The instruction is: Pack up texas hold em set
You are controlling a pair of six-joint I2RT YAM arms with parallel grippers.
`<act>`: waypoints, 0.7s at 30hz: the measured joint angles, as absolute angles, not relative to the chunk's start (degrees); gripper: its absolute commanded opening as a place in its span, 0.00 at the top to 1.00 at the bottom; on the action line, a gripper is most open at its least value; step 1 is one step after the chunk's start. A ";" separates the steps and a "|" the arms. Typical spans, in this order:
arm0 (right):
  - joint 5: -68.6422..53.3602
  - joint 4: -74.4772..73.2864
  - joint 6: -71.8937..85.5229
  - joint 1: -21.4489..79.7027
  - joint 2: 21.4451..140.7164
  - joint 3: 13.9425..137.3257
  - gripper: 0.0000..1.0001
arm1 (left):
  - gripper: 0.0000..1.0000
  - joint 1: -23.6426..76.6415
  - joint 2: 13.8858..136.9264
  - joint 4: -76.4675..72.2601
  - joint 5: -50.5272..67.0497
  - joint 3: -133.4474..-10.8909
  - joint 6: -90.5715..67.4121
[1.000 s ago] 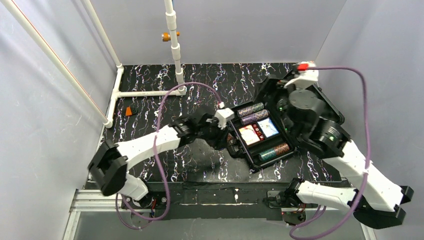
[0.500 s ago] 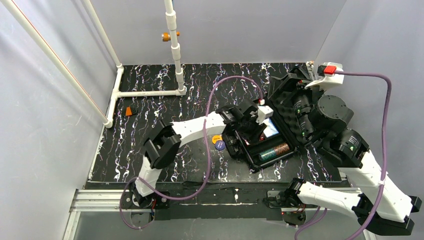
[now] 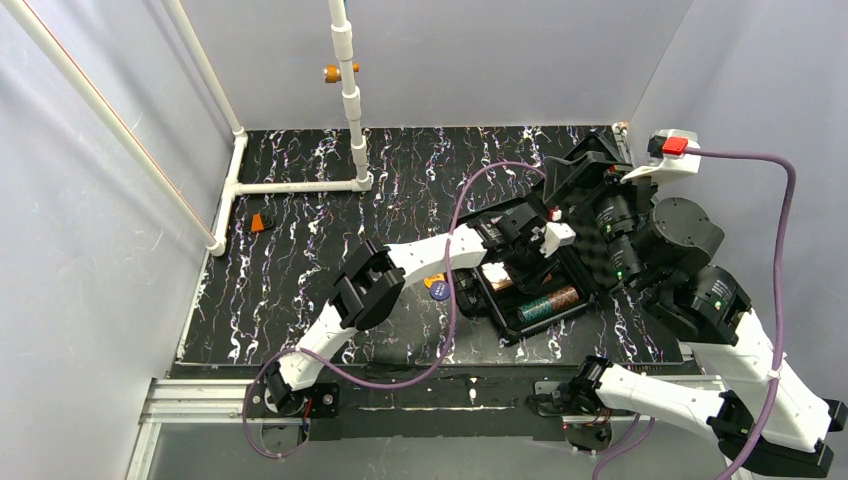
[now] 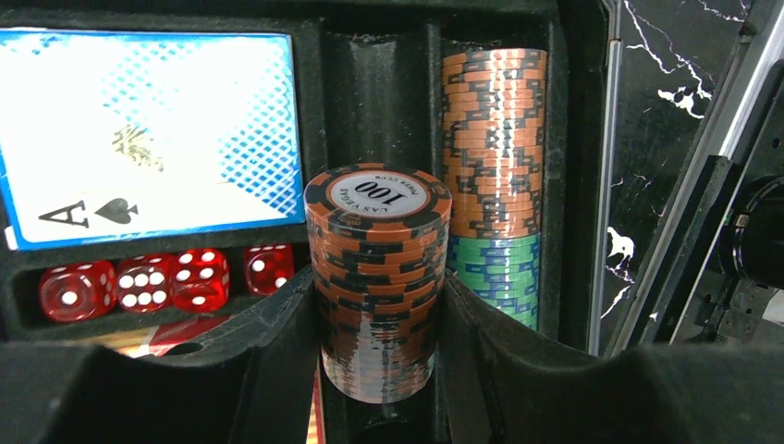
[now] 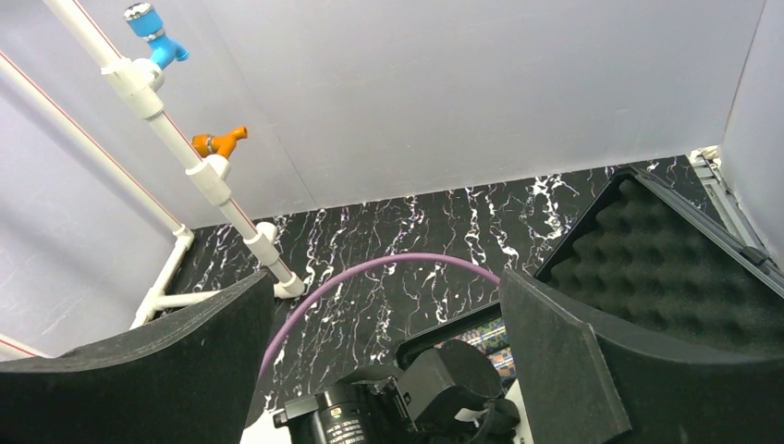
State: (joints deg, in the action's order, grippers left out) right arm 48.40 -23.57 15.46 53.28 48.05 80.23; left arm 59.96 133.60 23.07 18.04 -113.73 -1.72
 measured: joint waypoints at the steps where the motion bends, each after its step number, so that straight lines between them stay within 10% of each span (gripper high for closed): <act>1: 48.21 -23.73 15.55 53.28 48.10 80.23 0.01 | 1.00 60.14 133.99 23.22 18.22 -114.28 -1.52; 21: 47.37 -23.90 16.73 53.25 47.81 79.96 0.02 | 1.00 62.48 138.98 22.83 14.13 -121.25 -0.62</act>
